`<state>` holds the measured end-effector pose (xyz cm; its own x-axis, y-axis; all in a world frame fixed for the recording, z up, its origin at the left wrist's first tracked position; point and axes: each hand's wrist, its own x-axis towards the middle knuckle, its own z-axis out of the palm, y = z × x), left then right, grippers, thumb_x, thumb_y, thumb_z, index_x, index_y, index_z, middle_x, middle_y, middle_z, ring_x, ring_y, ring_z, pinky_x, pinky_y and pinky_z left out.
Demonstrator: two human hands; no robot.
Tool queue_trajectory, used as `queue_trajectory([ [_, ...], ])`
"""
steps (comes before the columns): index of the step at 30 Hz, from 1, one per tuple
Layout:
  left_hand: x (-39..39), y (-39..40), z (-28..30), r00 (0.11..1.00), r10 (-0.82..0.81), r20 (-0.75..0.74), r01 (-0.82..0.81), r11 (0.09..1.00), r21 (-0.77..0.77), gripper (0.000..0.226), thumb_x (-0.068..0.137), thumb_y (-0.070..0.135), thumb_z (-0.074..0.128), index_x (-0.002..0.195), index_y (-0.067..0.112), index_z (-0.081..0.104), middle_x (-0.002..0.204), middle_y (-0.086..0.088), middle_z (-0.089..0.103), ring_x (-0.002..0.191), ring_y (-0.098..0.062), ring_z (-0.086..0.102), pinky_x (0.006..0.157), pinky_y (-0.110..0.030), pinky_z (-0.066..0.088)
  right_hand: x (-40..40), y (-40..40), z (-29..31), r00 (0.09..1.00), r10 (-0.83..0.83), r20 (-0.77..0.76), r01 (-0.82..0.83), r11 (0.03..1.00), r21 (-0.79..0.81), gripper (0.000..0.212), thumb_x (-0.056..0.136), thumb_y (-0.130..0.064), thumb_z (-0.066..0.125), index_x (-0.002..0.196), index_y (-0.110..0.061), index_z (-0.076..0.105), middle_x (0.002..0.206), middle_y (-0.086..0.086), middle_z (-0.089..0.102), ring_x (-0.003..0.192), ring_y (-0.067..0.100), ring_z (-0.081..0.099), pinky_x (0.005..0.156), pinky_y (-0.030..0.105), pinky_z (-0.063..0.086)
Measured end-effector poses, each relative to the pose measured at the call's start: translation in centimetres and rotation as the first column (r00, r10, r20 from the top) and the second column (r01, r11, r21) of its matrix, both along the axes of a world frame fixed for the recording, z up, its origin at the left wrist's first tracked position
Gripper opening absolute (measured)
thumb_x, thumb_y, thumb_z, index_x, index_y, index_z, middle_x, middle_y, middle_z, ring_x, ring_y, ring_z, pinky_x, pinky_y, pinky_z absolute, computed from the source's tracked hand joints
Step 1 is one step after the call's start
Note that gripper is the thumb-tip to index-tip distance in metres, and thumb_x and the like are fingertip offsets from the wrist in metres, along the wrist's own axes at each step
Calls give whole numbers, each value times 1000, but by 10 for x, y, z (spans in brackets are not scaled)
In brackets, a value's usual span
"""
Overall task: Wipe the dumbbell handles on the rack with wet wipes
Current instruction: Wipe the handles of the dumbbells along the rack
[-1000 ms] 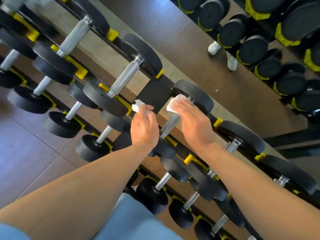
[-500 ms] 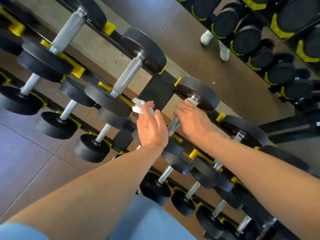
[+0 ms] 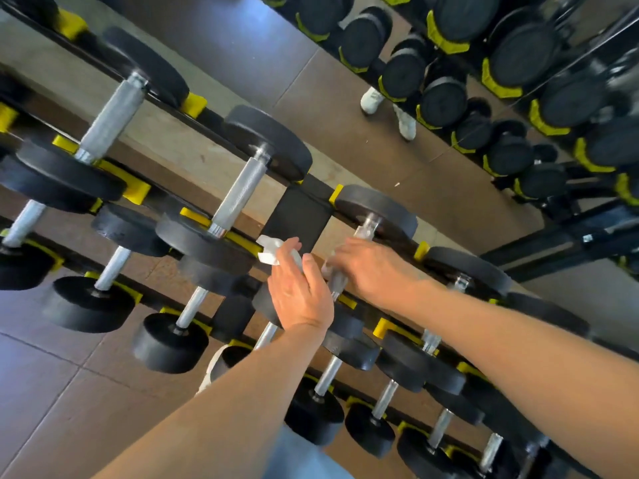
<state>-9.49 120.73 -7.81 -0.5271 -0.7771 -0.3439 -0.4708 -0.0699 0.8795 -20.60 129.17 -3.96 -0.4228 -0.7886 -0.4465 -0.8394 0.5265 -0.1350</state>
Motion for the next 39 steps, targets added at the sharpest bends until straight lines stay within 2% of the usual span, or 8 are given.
queue_trajectory([
  [6,1,-3,-5,999,-34,-12,34,999,-16,50,94,46,20,133,29,46,123,1,60,109,-20,54,95,-45,45,20,-1,10,849,-412,330,516,779,-356,28,104,-29,46,119,-26,69,109,-6,74,101,11,68,89,32,53],
  [12,-2,-2,-7,999,-50,-16,49,998,-33,46,96,43,24,131,27,48,123,1,61,103,-12,51,91,-41,45,-28,11,-6,965,59,-255,-147,929,-340,38,90,-9,42,110,-7,74,120,11,71,120,29,62,101,44,52],
  [20,0,-3,-7,994,-105,16,106,991,-78,46,96,43,22,133,27,47,120,3,61,101,-9,52,89,-41,46,26,11,5,888,-253,383,357,905,-231,21,101,-22,53,117,-24,67,113,-3,72,102,15,68,88,39,56],
  [23,-3,-2,-8,992,-118,45,121,990,-74,44,98,42,22,133,29,45,122,4,61,103,-11,53,93,-43,47,-7,2,0,986,-164,-30,130,868,-479,31,93,-6,62,122,-12,69,126,8,68,121,27,62,108,44,46],
  [26,-3,-2,-7,991,-122,51,125,990,-71,44,97,43,22,133,29,46,122,5,61,102,-10,53,93,-44,47,-24,-2,-9,950,107,-292,-174,961,-215,33,94,-6,47,120,-8,68,130,13,65,133,30,51,118,44,32],
  [32,-2,-5,-8,986,-150,67,155,985,-73,46,95,46,21,132,32,46,121,7,61,104,-14,57,90,-42,48,41,-7,5,886,-346,308,392,914,-100,17,100,-29,54,108,-25,68,103,-5,68,92,13,65,84,35,55],
  [36,-2,-4,-8,983,-164,82,171,982,-86,40,98,43,23,130,32,45,117,8,62,100,-14,57,88,-46,50,64,28,12,472,-732,491,869,479,-121,24,104,-33,47,119,-29,66,112,-12,66,101,4,58,87,25,49],
  [39,-2,-3,-9,983,-161,90,169,982,-85,37,98,40,25,130,34,45,117,8,61,100,-14,56,88,-43,49,51,43,9,-247,-762,599,934,-352,-62,28,102,-35,53,126,-26,65,123,0,65,106,20,60,91,37,54],
])
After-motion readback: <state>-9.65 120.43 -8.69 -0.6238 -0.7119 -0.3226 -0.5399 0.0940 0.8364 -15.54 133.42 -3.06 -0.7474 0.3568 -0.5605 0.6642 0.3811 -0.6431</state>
